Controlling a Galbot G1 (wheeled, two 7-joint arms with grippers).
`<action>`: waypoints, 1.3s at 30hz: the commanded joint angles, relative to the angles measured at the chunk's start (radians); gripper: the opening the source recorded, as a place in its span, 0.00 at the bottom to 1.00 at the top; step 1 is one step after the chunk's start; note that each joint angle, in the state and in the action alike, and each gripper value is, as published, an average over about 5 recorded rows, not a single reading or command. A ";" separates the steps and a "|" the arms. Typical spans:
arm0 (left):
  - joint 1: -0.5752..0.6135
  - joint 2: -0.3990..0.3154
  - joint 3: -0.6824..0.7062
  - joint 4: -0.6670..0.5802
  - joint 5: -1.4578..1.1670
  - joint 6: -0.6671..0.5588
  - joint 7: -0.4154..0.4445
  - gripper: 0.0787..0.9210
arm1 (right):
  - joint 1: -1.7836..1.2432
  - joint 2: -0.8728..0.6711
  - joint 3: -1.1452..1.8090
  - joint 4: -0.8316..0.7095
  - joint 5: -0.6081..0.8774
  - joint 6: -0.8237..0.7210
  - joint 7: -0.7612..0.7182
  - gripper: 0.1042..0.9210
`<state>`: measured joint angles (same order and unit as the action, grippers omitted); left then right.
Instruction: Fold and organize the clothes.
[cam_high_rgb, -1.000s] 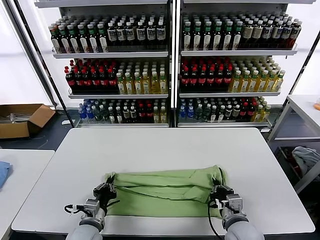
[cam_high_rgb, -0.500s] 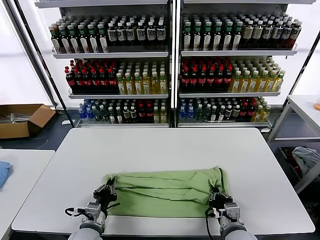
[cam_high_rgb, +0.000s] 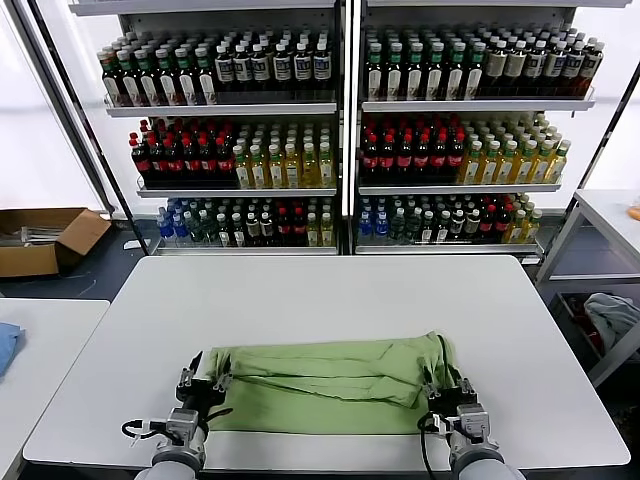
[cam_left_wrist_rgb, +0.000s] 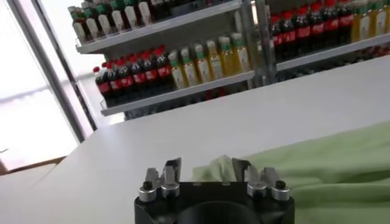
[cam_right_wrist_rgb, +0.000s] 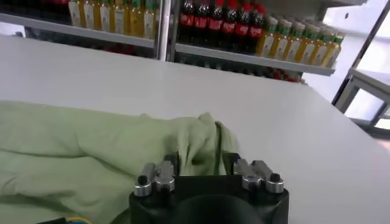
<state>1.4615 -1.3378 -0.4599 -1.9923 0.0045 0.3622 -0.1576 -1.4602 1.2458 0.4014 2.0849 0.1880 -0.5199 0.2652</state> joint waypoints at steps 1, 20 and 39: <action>0.009 -0.049 -0.015 -0.042 -0.042 0.052 -0.052 0.68 | -0.019 0.006 0.034 0.142 0.011 0.018 0.013 0.67; -0.032 -0.120 -0.024 0.010 -0.223 0.054 -0.089 0.88 | -0.060 0.002 0.061 0.201 0.042 0.029 0.024 0.88; -0.013 -0.105 -0.035 0.034 -0.323 0.103 -0.087 0.72 | -0.063 0.006 0.057 0.192 0.041 0.032 0.026 0.88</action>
<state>1.4454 -1.4396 -0.4948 -1.9631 -0.2670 0.4501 -0.2438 -1.5243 1.2523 0.4560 2.2719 0.2269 -0.4889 0.2914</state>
